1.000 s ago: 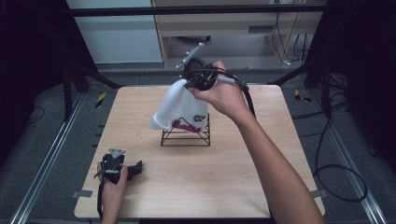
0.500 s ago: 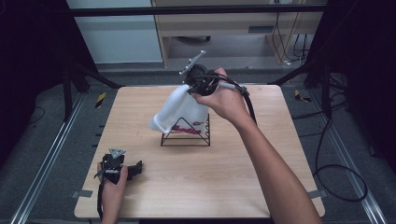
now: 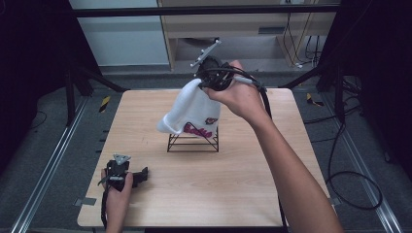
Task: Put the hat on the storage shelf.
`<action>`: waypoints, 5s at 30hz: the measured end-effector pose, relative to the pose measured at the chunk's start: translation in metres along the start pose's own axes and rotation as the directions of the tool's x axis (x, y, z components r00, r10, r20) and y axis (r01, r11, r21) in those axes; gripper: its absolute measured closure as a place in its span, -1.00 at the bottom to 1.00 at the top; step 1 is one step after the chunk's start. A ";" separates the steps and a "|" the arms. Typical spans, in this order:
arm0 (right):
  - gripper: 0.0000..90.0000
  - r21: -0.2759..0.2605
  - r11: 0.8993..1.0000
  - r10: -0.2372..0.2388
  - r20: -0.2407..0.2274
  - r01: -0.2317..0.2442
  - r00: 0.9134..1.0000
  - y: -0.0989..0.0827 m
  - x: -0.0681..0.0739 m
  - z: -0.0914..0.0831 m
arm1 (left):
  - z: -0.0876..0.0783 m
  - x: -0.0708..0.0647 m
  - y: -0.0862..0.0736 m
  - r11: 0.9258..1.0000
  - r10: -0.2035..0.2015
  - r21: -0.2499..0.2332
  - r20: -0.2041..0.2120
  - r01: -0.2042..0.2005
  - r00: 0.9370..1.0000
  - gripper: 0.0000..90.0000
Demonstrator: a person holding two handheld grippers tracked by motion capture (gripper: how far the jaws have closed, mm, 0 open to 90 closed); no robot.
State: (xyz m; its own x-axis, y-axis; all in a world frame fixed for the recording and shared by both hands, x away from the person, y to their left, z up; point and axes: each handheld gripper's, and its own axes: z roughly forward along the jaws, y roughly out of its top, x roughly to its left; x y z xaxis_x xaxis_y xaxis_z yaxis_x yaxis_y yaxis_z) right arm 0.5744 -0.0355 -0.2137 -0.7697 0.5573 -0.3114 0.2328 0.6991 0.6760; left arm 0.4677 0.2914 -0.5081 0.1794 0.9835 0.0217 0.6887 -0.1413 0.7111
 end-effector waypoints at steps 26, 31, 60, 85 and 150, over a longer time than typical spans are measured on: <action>0.40 0.075 0.996 -0.033 -0.100 0.041 0.994 -0.018 0.036 0.070 | 0.000 0.000 0.000 1.000 -0.001 -0.002 0.000 0.001 1.000 -1.00; 0.18 -0.023 0.999 0.030 -0.112 -0.033 0.993 -0.027 0.035 0.060 | 0.000 0.000 0.000 1.000 -0.001 -0.002 0.000 0.001 1.000 -1.00; -0.73 -0.207 0.926 0.337 0.076 -0.316 0.938 -0.161 0.011 0.008 | 0.000 0.000 0.000 1.000 -0.001 -0.003 0.002 0.001 1.000 -1.00; -0.83 -0.189 0.913 0.388 0.135 -0.361 0.912 -0.230 0.022 -0.017 | 0.000 0.000 0.000 1.000 -0.002 -0.003 0.002 0.002 1.000 -1.00; -0.78 -0.041 0.857 0.514 0.153 -0.514 0.844 -0.373 0.065 0.032 | 0.000 0.000 0.000 1.000 0.002 -0.001 0.002 -0.002 1.000 -1.00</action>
State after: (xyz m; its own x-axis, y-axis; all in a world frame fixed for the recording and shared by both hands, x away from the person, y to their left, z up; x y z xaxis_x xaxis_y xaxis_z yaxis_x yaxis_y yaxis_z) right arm 0.4564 -0.2456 -0.5074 -0.4388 0.8984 -0.0178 0.5708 0.2940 0.7667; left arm 0.4677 0.2913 -0.5083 0.1822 0.9830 0.0215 0.6875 -0.1430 0.7120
